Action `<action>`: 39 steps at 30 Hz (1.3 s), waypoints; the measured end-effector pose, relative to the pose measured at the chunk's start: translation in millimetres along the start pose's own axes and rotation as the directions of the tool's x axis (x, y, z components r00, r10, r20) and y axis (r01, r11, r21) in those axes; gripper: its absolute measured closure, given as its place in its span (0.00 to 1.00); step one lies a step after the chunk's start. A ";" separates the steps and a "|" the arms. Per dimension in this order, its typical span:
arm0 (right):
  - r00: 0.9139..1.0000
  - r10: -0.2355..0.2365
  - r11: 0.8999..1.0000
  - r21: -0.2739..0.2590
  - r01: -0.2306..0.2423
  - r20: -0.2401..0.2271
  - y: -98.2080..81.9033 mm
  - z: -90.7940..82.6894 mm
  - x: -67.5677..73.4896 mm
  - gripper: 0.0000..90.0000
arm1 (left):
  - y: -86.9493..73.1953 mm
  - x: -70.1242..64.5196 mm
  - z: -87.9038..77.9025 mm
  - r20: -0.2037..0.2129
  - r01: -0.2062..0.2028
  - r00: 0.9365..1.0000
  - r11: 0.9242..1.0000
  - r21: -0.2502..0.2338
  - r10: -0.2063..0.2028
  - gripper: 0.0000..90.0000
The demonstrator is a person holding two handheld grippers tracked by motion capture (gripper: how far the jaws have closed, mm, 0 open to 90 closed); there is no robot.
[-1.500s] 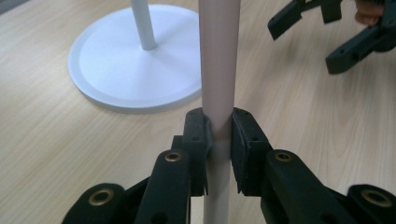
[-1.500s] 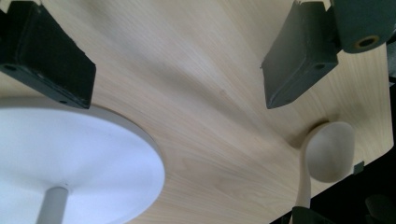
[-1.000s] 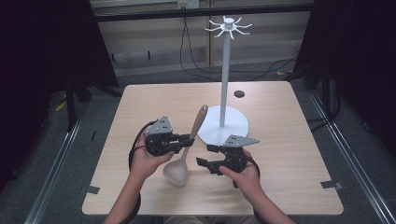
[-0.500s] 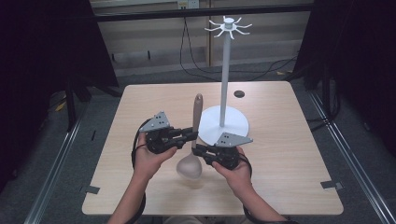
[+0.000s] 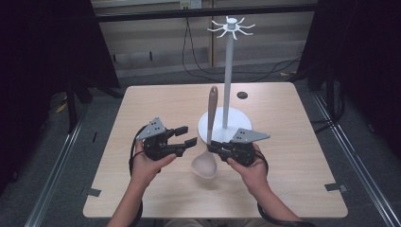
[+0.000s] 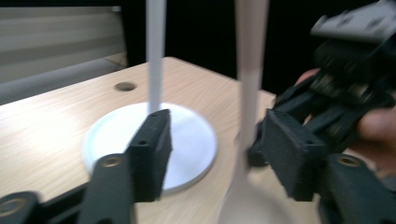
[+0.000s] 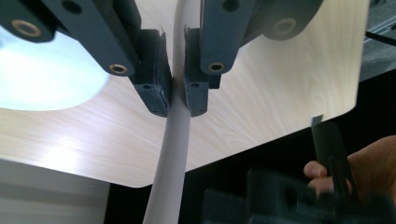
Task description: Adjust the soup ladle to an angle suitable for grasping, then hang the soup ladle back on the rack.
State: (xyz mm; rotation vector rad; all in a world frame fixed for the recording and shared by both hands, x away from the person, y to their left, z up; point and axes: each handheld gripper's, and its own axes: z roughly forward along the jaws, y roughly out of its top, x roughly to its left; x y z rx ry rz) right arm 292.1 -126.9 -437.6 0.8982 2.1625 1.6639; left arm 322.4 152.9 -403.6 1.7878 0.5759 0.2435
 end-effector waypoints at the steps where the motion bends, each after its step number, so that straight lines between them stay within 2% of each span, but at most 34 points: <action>1: 1.000 -0.005 1.000 0.004 0.005 0.010 1.2 -2.5 -2.2 0.90 | -4.8 2.4 -0.1 0.001 0.009 1.000 1.000 0.002 -0.009 0.37; 3: 1.000 -0.003 1.000 0.008 0.003 0.011 2.6 -4.8 -3.9 0.90 | -9.7 4.3 -0.1 -0.009 0.006 1.000 1.000 0.008 -0.006 0.31; 4: 1.000 -0.011 1.000 0.012 0.011 0.014 6.1 -8.1 -6.8 0.90 | -17.9 8.3 0.4 -0.034 0.002 0.999 0.999 0.046 0.000 0.27; 5: 1.000 -0.012 1.000 0.015 0.012 0.023 8.0 -9.9 -7.9 0.90 | -22.1 10.7 0.5 -0.029 0.004 1.000 0.998 0.058 -0.002 0.25; 7: 1.000 -0.009 1.000 0.015 0.009 0.020 11.6 -12.2 -10.6 0.90 | -26.3 12.4 1.2 -0.031 0.017 0.999 0.998 0.064 -0.015 0.21; 8: 1.000 -0.010 1.000 0.012 0.010 0.020 13.1 -13.0 -11.9 0.90 | -34.0 16.3 2.5 -0.043 0.031 0.999 0.996 0.087 -0.027 0.18; 9: 1.000 -0.010 1.000 0.012 0.010 0.020 13.1 -13.0 -11.9 0.90 | -34.0 16.3 2.5 -0.043 0.031 0.999 0.996 0.087 -0.027 0.17; 10: 1.000 -0.006 1.000 0.016 0.006 0.017 15.9 -13.6 -14.0 0.90 | -40.6 19.5 3.3 -0.055 0.049 0.998 0.993 0.103 -0.043 0.15; 16: 1.000 0.004 1.000 0.017 -0.005 0.020 23.9 -13.6 -19.0 0.90 | -51.6 22.9 4.8 -0.083 0.051 0.996 0.987 0.151 -0.039 0.08; 19: 1.000 -0.009 1.000 0.018 0.009 0.022 29.9 -14.1 -19.2 0.90 | -54.1 23.9 4.9 -0.080 0.068 0.995 0.987 0.148 -0.056 0.07; 25: 1.000 -0.015 1.000 0.010 0.015 0.017 43.7 -15.1 -20.3 0.90 | -56.9 25.3 3.2 -0.096 0.075 0.993 0.985 0.154 -0.061 0.06; 32: 0.999 -0.044 0.999 -0.013 0.044 0.015 76.5 -19.9 -26.6 0.90 | -57.5 25.6 2.1 -0.098 0.068 0.994 0.985 0.159 -0.053 0.06; 39: 0.998 -0.053 0.998 -0.018 0.053 0.014 96.2 -16.9 -26.1 0.90 | -57.0 26.3 0.1 -0.103 0.071 0.993 0.986 0.153 -0.055 0.06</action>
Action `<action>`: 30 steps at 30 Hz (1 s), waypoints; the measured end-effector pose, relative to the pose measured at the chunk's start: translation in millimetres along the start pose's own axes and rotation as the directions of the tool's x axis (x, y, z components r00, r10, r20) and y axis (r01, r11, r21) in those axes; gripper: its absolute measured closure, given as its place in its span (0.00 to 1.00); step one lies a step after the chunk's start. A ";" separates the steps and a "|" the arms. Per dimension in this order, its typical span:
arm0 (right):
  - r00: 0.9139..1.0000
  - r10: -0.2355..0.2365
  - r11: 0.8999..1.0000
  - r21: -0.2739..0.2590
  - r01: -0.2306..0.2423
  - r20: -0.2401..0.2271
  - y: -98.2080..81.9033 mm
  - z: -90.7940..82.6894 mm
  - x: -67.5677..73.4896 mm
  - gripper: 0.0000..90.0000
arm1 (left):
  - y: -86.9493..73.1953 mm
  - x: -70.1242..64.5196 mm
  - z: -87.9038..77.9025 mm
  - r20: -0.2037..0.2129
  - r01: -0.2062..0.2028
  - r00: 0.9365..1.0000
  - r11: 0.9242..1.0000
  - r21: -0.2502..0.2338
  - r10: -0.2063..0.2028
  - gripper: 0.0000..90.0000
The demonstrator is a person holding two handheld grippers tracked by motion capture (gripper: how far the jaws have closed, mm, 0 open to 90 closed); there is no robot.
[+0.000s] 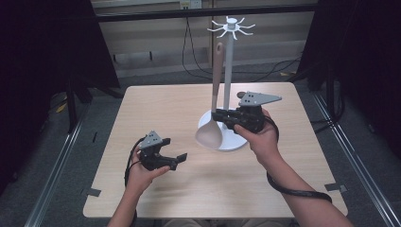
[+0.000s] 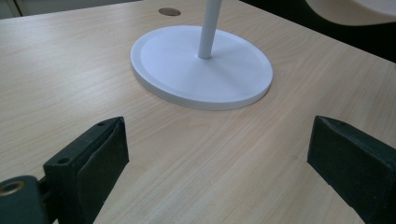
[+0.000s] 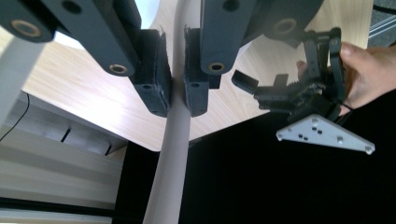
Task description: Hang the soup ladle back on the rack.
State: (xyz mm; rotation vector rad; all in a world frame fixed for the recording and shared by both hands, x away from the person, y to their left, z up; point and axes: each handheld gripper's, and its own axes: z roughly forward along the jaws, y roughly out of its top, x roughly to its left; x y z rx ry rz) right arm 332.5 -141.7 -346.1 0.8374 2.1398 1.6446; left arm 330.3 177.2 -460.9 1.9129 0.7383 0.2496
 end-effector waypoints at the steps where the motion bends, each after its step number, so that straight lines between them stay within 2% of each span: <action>1: 1.000 -0.007 1.000 -0.001 0.007 -0.001 5.9 2.6 1.2 0.90 | 0.2 0.2 -0.4 -0.004 0.001 1.000 1.000 0.001 -0.001 0.06; 9: 1.000 -0.008 1.000 0.027 0.008 0.010 17.6 13.9 -6.2 0.90 | 0.5 1.3 -2.5 0.006 -0.002 1.000 1.000 -0.006 0.002 0.06; 13: 1.000 0.009 1.000 0.024 -0.010 0.018 17.4 13.4 -11.5 0.90 | 0.3 2.8 -4.1 0.003 -0.003 1.000 1.000 -0.007 0.003 0.06; 18: 0.999 0.001 1.000 0.016 -0.001 0.036 17.7 9.4 -11.7 0.90 | -0.3 3.6 -4.9 -0.003 -0.004 1.000 1.000 -0.003 0.004 0.06; 26: 0.999 0.028 0.999 0.033 -0.029 0.029 16.9 10.8 -17.7 0.90 | 0.0 2.1 -4.8 0.000 -0.002 1.000 1.000 -0.006 0.002 0.06; 30: 0.998 0.051 0.998 0.025 -0.052 0.046 10.9 13.8 -23.8 0.89 | -0.6 3.2 -5.5 -0.009 -0.007 1.000 1.000 0.000 0.007 0.06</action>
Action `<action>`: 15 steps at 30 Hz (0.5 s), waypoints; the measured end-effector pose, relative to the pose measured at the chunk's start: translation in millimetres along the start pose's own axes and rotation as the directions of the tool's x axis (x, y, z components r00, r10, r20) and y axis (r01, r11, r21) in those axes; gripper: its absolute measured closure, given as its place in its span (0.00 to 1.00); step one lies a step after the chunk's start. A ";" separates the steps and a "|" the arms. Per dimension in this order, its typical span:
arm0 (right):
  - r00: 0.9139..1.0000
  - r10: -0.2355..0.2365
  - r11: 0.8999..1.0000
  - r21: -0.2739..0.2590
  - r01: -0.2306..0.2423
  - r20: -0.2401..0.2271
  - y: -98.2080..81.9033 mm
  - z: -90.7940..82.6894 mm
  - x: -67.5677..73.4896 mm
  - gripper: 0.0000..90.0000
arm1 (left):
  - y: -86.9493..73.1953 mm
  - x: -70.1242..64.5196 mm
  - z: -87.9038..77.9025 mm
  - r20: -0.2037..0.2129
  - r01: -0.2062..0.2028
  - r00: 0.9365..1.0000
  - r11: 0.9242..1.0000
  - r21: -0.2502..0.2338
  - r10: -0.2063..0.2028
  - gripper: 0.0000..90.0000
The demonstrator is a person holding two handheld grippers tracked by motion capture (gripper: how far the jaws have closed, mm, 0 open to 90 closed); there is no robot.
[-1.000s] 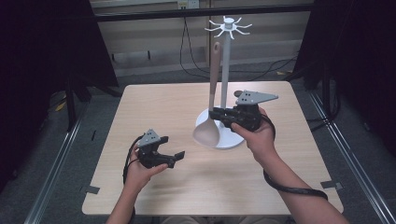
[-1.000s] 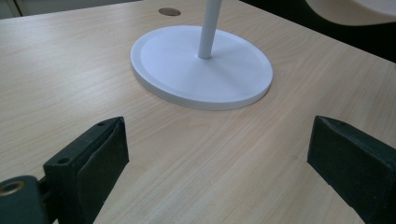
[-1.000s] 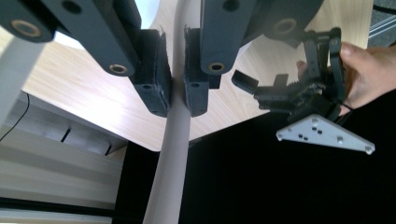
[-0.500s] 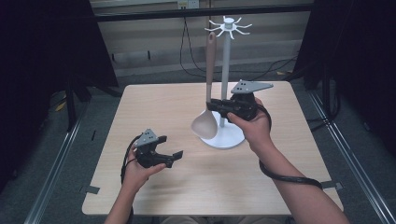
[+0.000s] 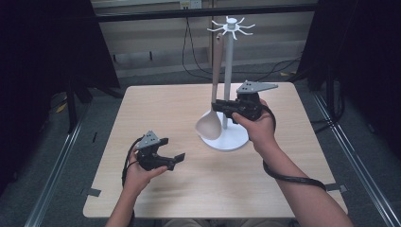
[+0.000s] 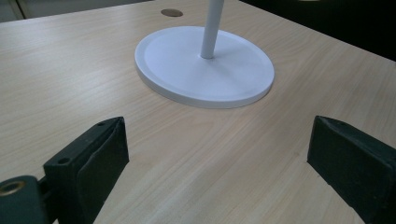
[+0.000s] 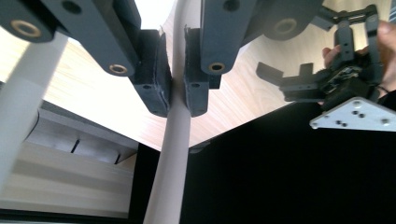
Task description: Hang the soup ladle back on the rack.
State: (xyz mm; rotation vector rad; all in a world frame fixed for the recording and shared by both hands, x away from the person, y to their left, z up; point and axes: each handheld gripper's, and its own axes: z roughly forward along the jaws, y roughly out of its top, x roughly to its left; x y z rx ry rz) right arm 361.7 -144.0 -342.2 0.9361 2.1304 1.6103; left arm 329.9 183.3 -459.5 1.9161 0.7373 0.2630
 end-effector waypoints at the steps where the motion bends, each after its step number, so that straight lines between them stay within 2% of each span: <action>1: 1.000 -0.006 1.000 0.000 0.006 0.010 -0.3 0.1 -1.0 0.89 | 0.0 0.2 -0.2 0.001 -0.002 1.000 1.000 -0.001 0.002 0.06; 6: 0.998 -0.030 1.000 -0.007 0.030 0.046 -2.1 -0.7 -5.0 0.89 | 0.0 0.7 -0.8 0.001 0.002 1.000 1.000 -0.004 -0.002 0.06; 10: 0.998 -0.041 0.999 -0.017 0.042 0.047 -3.9 -0.7 -5.3 0.89 | 0.1 1.4 -1.5 0.001 0.000 1.000 1.000 -0.003 0.000 0.06; 12: 0.997 -0.048 0.998 -0.035 0.050 0.054 -3.3 0.2 -5.1 0.85 | 0.2 1.7 -1.5 0.000 -0.001 1.000 1.000 -0.003 0.001 0.06; 14: 0.997 -0.052 0.998 -0.031 0.054 0.061 -2.6 0.9 -4.9 0.83 | 0.2 1.8 -2.0 -0.003 -0.003 1.000 1.000 -0.003 0.003 0.06; 15: 0.996 -0.064 0.998 -0.022 0.065 0.064 -1.0 2.8 -4.3 0.78 | -0.1 1.1 -3.0 -0.004 0.000 1.000 1.000 -0.006 0.000 0.06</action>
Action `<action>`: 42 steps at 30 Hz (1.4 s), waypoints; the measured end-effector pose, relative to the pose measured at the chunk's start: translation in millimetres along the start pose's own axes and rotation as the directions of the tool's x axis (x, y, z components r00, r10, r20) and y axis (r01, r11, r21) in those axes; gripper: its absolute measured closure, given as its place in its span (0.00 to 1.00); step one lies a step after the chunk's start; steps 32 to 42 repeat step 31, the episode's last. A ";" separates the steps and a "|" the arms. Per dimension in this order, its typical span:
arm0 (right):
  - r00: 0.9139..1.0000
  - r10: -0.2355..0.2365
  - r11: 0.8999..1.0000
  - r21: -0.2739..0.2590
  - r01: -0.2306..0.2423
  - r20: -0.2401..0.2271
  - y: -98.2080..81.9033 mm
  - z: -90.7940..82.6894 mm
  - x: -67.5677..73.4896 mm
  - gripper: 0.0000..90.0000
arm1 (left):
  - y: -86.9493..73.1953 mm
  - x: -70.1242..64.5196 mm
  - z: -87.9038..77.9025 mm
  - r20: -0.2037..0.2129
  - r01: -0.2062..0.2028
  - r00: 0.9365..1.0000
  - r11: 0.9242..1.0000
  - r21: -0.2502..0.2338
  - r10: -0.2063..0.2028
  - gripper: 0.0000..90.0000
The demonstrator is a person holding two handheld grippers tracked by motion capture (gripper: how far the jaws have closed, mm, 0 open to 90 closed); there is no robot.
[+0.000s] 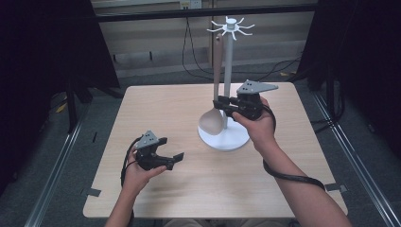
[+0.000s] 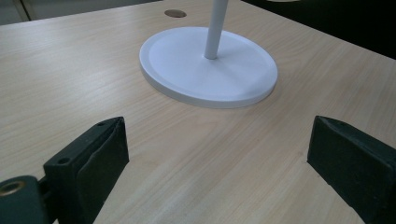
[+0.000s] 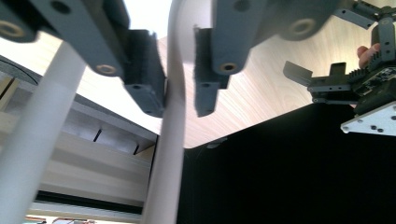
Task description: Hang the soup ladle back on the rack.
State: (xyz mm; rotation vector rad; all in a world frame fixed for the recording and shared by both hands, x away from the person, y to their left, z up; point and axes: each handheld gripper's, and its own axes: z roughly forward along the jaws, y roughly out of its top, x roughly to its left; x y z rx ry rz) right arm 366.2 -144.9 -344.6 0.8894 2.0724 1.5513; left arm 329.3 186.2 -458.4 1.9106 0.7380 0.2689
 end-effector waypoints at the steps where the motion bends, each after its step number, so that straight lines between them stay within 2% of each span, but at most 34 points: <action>1: 1.000 0.000 1.000 0.000 0.000 0.000 0.0 0.0 0.0 0.78 | 0.0 0.0 0.0 0.000 0.000 1.000 1.000 0.000 0.000 0.06; 2: 1.000 -0.015 1.000 0.001 0.015 0.005 2.0 1.3 1.4 0.75 | -0.4 0.1 -1.3 0.001 0.001 1.000 1.000 -0.002 -0.001 0.06; 3: 1.000 -0.015 1.000 0.001 0.015 0.005 2.0 1.3 1.4 0.75 | -0.4 0.1 -1.3 0.001 0.001 1.000 1.000 -0.002 -0.001 0.06; 8: 1.000 -0.028 1.000 0.003 0.028 0.009 4.7 3.7 4.6 0.61 | -1.1 2.5 -3.1 -0.002 0.006 1.000 1.000 -0.007 -0.006 0.06; 9: 1.000 -0.028 1.000 0.003 0.028 0.009 4.7 3.7 4.6 0.61 | -1.1 2.5 -3.1 -0.002 0.006 1.000 1.000 -0.007 -0.006 0.06; 10: 0.999 -0.040 0.999 0.005 0.040 0.020 4.7 2.9 5.8 0.53 | -1.0 2.4 -2.4 0.003 0.004 1.000 1.000 -0.003 -0.004 0.06; 17: 0.999 -0.023 1.000 0.009 0.023 0.025 1.0 -3.8 6.4 0.41 | -0.5 1.5 -1.2 0.005 -0.001 1.000 1.000 0.001 0.001 0.06; 19: 0.999 -0.022 1.000 0.016 0.021 0.035 -2.5 -8.1 6.9 0.31 | -0.6 1.2 -1.0 0.010 0.006 1.000 1.000 -0.003 -0.006 0.06; 22: 0.998 -0.037 0.999 0.037 0.035 0.047 -7.3 -13.6 8.0 0.24 | -0.5 -0.1 -0.3 0.004 0.007 1.000 1.000 0.001 -0.007 0.06; 26: 0.998 -0.019 0.999 0.047 0.017 0.059 -14.2 -21.6 9.1 0.15 | -0.1 -1.0 1.0 0.014 0.006 1.000 1.000 -0.003 -0.006 0.06; 30: 0.998 -0.006 0.998 0.061 0.002 0.065 -22.7 -29.1 9.4 0.10 | 0.9 -1.8 1.5 0.020 0.008 1.000 1.000 -0.005 -0.008 0.06; 42: 0.998 -0.006 0.998 0.061 0.002 0.065 -22.7 -29.1 9.4 0.10 | 0.9 -1.8 1.5 0.020 0.008 1.000 1.000 -0.005 -0.008 0.06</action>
